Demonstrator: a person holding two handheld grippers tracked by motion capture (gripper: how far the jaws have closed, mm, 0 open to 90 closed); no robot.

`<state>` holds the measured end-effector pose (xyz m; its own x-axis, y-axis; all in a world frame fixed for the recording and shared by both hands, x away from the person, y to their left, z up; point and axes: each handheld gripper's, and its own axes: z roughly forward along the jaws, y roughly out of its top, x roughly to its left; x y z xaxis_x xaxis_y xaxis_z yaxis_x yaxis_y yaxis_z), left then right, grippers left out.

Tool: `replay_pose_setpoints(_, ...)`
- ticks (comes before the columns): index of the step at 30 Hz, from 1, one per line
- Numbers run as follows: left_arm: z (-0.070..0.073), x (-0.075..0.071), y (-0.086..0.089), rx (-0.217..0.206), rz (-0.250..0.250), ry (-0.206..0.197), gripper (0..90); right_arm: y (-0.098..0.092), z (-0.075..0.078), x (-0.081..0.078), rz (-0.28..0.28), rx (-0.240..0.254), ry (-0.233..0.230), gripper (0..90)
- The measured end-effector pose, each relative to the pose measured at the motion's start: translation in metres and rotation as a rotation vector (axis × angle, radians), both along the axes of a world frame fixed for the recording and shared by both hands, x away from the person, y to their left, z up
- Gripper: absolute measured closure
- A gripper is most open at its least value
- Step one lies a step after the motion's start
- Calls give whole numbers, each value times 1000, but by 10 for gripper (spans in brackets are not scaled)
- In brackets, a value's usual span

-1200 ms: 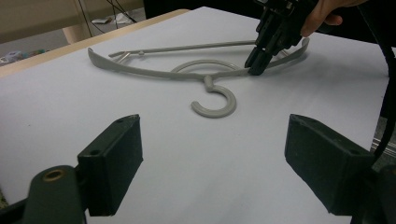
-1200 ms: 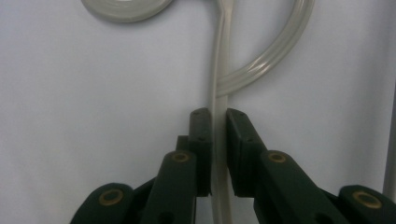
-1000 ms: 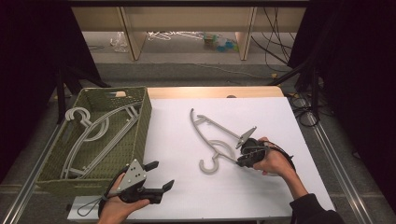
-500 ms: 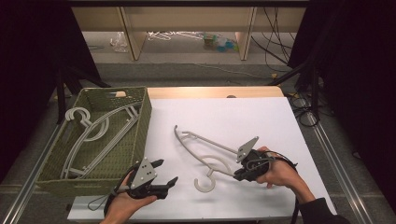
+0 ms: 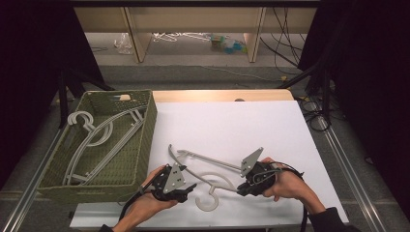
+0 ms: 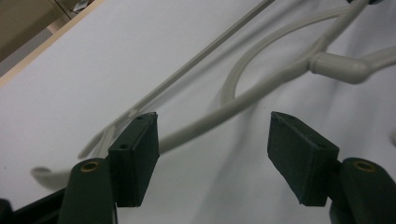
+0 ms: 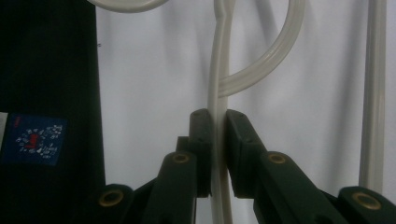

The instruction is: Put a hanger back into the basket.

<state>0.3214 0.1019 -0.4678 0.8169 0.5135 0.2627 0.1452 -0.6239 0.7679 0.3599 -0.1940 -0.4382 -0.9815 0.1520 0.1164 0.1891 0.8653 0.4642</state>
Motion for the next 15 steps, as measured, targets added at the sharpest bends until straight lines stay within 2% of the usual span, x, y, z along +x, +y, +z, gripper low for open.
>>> replay_pose_setpoints(2, -1, 1, -4, -2, -8, 3, 369, 1, 1, -1, 11, 6, 7, 820)
replay_pose_setpoints(4, -3, 1, -9, 35, -53, -9, 376, 1, 2, -2, 12, 11, 7, 819)
replay_pose_setpoints(6, -5, 1, -12, 55, -75, -23, 385, 1, 3, -3, 23, 16, 10, 819)
replay_pose_setpoints(9, -7, 3, -15, 76, -108, -20, 409, 2, 3, -4, 28, 18, 3, 819)
replay_pose_setpoints(10, -8, 4, -17, 80, -116, -17, 413, 3, 4, -5, 32, 22, 15, 819)
replay_pose_setpoints(12, -9, 6, -18, 87, -142, -15, 462, 4, 5, -6, 37, 24, 10, 818)
replay_pose_setpoints(13, -9, 7, -19, 104, -154, -20, 467, 4, 5, -6, 33, 27, 12, 818)
replay_pose_setpoints(14, -9, 7, -20, 96, -172, -5, 493, 4, 6, -7, 35, 30, 18, 818)
replay_pose_setpoints(15, -9, 6, -21, 96, -180, -17, 527, 4, 6, -7, 36, 26, 13, 818)
